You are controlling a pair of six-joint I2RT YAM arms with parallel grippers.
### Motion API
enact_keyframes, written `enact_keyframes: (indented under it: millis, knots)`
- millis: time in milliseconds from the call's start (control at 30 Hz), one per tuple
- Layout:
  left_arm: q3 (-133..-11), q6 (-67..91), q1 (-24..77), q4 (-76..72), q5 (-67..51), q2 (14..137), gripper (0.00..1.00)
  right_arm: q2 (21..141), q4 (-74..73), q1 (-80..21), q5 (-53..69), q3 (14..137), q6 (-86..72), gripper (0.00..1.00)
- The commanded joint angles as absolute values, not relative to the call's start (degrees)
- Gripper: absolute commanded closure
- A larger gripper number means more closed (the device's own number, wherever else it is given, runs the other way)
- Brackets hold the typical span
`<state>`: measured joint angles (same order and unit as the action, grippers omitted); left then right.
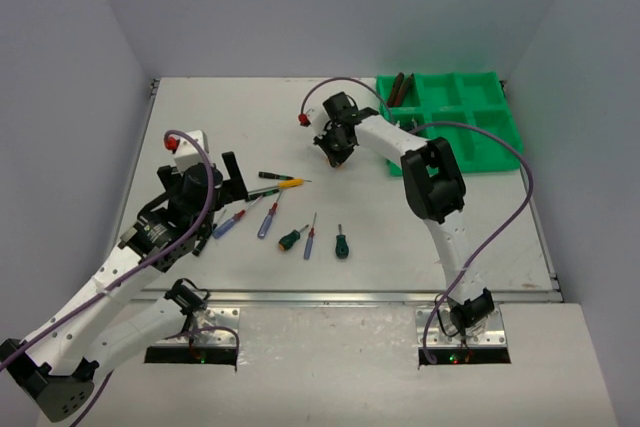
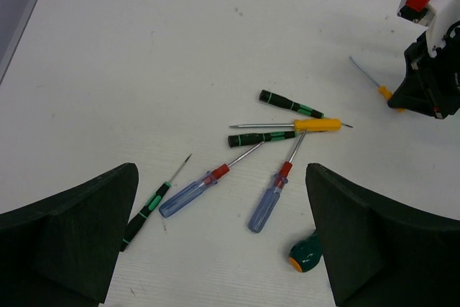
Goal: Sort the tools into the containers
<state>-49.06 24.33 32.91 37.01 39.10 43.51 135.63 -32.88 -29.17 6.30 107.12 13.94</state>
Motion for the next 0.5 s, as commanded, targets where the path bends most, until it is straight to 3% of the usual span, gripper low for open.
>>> enact_keyframes:
  millis: [0, 167, 333, 467]
  knots:
    - [-49.3, 23.7, 32.4, 34.1, 38.8, 42.7, 0.00, 131.3, -29.9, -29.1, 8.3, 104.7, 13.0, 1.00]
    - [-49.1, 23.7, 32.4, 34.1, 38.8, 42.4, 0.00, 124.5, -28.7, -27.5, 8.3, 105.1, 5.9, 1.00]
    - [-49.1, 23.6, 32.4, 34.0, 38.3, 42.3, 0.00, 119.1, -28.6, -14.9, 2.8, 108.5, -11.0, 1.00]
    - [-48.7, 22.7, 32.4, 32.9, 35.9, 42.7, 0.00, 121.8, -30.7, -5.9, -2.9, 114.3, -17.2, 1.00]
